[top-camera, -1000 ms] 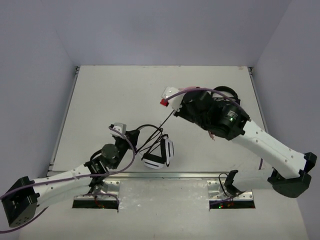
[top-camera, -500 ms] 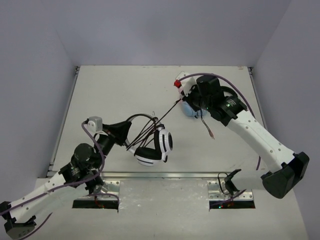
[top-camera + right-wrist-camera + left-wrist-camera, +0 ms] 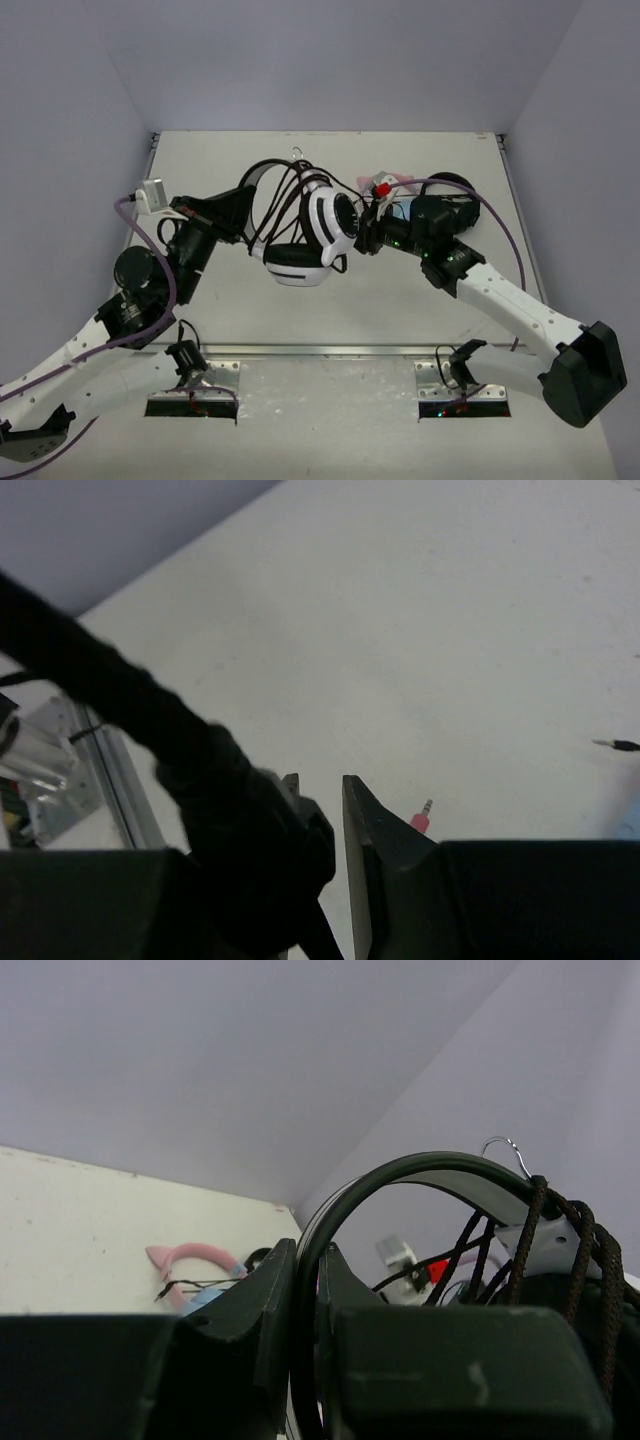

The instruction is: Wrap the headphones

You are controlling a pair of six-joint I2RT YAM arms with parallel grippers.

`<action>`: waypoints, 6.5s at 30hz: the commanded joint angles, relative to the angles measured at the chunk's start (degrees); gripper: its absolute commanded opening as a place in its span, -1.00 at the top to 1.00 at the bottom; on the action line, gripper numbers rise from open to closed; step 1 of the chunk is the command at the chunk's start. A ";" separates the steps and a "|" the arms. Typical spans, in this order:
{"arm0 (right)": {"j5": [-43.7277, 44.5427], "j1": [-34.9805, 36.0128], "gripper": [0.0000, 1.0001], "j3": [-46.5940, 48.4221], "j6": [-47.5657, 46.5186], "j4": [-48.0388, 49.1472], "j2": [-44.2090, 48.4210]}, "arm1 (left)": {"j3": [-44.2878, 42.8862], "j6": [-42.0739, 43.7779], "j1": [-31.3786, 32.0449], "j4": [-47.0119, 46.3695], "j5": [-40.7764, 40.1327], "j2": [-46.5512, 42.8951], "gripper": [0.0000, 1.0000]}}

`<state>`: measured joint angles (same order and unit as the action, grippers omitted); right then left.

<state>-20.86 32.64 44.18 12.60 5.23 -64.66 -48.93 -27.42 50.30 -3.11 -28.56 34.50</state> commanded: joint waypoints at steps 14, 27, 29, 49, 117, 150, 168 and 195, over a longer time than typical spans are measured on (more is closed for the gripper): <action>-10.16 6.63 0.81 -10.96 21.95 43.54 -6.97 | -17.42 -4.75 0.32 -16.75 -10.20 9.61 0.99; 10.99 28.84 0.97 -10.26 9.38 32.40 -3.54 | -23.57 -4.06 0.32 -14.46 -38.46 19.19 0.99; 17.92 32.90 0.97 -8.34 6.40 29.59 -3.45 | -25.07 -2.30 0.32 -14.38 -42.44 23.39 0.99; 33.59 47.08 0.97 26.64 -12.05 -26.75 -1.08 | 11.02 0.25 -4.69 -28.42 -33.88 23.44 0.99; 31.32 -13.82 -0.98 6.34 -1.71 -33.60 -3.19 | -13.63 26.09 -31.58 -3.76 65.11 55.04 0.99; 13.30 -15.86 -0.98 15.58 14.91 -62.36 30.03 | -33.51 9.58 -6.98 -12.09 50.79 84.84 0.99; 11.28 -15.86 -0.98 12.15 12.98 -62.72 33.99 | -35.72 8.00 -4.86 -10.68 47.46 91.10 0.32; 34.57 -14.80 -0.98 17.07 1.64 -64.64 36.27 | -2.24 1.14 -14.00 31.91 -20.30 16.07 -1.00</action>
<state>8.99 17.41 57.43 16.88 -58.57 -29.98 -54.98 -27.22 38.44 17.56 -40.14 59.16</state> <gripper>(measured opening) 0.992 0.999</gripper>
